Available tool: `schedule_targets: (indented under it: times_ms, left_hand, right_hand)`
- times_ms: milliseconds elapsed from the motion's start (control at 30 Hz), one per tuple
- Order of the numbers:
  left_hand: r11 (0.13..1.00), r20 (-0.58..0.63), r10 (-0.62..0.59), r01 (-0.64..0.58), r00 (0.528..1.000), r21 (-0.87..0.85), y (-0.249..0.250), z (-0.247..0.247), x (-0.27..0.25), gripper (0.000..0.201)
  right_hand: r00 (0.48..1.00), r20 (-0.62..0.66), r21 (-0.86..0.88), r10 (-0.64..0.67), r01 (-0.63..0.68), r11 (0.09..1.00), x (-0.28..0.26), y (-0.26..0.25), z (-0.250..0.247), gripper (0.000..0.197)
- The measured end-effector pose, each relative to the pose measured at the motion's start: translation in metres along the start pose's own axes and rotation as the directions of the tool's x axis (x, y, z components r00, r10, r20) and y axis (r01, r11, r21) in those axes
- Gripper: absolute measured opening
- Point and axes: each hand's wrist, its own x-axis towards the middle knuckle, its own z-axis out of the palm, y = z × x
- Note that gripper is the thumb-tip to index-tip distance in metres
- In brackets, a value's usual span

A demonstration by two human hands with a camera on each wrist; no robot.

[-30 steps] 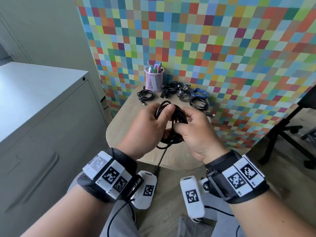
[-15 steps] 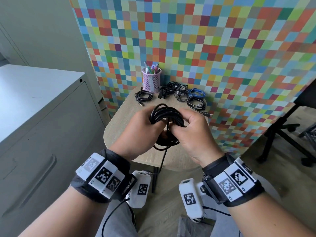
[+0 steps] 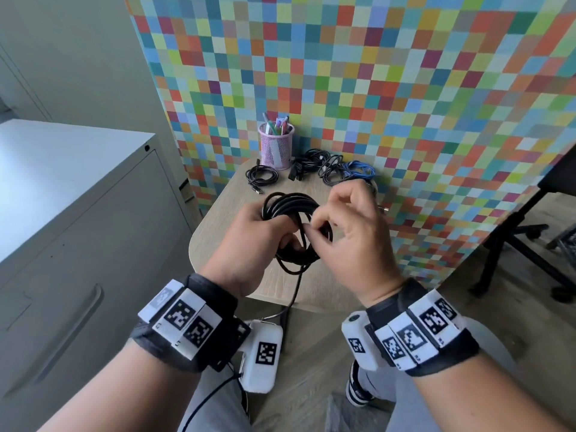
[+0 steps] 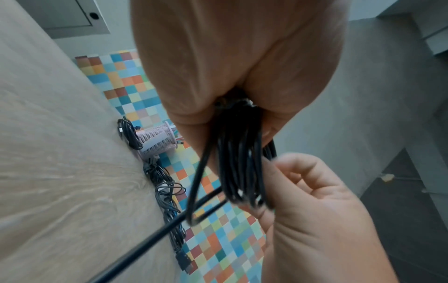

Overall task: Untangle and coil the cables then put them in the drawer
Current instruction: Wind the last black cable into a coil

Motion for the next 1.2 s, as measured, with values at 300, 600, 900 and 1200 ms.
schedule_targets:
  times_ms: [300,600,900,1200]
  left_hand:
    - [0.984,0.01,0.145,-0.146,0.989,0.107,0.01,-0.007,-0.001,0.049]
    - [0.716,-0.02,0.304,-0.215,0.952,0.664,-0.002,-0.043,0.001,0.025]
    - [0.585,-0.005,0.408,-0.257,0.913,0.769,-0.002,-0.038,0.006,0.053]
    - [0.549,-0.035,0.473,-0.263,0.881,0.793,-0.002,-0.039,0.017,0.057]
  right_hand:
    - [0.829,0.433,0.122,0.353,-0.442,0.888,-0.007,-0.013,0.012,0.017]
    - [0.598,0.627,0.471,0.499,-0.801,0.369,0.007,-0.02,-0.007,0.024]
    - [0.689,0.512,0.533,0.513,-0.724,0.439,0.012,-0.026,-0.006,0.046]
    - [0.724,0.479,0.554,0.497,-0.688,0.468,0.018,-0.026,-0.017,0.029]
